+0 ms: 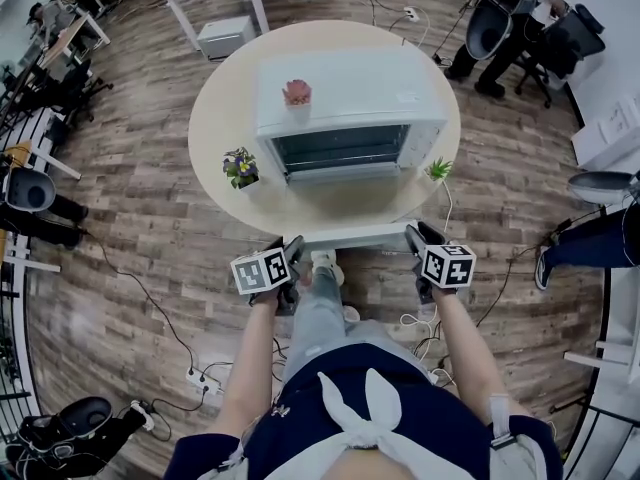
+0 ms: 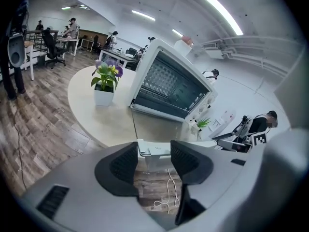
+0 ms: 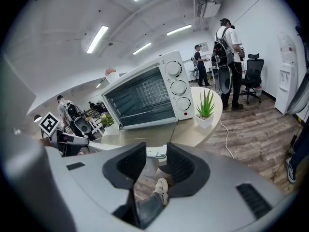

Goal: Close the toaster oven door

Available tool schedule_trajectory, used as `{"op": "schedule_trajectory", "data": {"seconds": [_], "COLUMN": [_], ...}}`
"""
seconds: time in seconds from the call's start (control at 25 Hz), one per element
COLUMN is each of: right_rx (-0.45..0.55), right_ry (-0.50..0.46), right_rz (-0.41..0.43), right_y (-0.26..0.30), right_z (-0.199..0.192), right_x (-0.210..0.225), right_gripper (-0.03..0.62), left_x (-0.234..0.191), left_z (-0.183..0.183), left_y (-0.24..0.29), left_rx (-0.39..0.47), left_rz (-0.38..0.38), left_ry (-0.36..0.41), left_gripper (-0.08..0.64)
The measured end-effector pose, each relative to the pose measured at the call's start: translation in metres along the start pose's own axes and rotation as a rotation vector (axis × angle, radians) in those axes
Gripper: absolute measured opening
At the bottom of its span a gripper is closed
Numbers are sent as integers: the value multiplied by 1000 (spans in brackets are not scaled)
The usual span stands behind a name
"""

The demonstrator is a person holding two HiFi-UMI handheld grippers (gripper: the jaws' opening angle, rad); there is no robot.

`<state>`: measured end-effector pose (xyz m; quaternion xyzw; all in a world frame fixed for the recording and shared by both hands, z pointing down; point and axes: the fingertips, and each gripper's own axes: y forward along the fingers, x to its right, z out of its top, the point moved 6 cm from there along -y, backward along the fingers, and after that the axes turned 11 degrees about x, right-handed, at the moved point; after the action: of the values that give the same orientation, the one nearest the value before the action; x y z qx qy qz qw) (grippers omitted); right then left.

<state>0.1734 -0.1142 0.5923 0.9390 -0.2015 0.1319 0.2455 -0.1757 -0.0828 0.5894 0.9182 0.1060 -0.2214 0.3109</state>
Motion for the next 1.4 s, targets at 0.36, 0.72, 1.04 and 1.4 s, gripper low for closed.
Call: {"op": "schedule_trajectory", "data": {"seconds": [0.36, 0.72, 1.04, 1.4], "right_rx": [34, 45, 58, 87], "right_ry": [-7, -31, -178, -257], "right_rz": [-2, 4, 6, 24], "right_y": [-3, -3, -8, -14], "right_z": [12, 19, 28, 37], "right_x": [-3, -4, -16, -30], "right_gripper": [140, 139, 155, 153], "left_x": [4, 6, 7, 10], "left_z": [10, 15, 23, 33], "left_y": [-4, -5, -6, -8], "left_rx": [25, 40, 59, 65], "left_rz": [-22, -20, -29, -25], "left_ry": [-24, -32, -55, -60], "left_gripper": [223, 224, 224, 224]}}
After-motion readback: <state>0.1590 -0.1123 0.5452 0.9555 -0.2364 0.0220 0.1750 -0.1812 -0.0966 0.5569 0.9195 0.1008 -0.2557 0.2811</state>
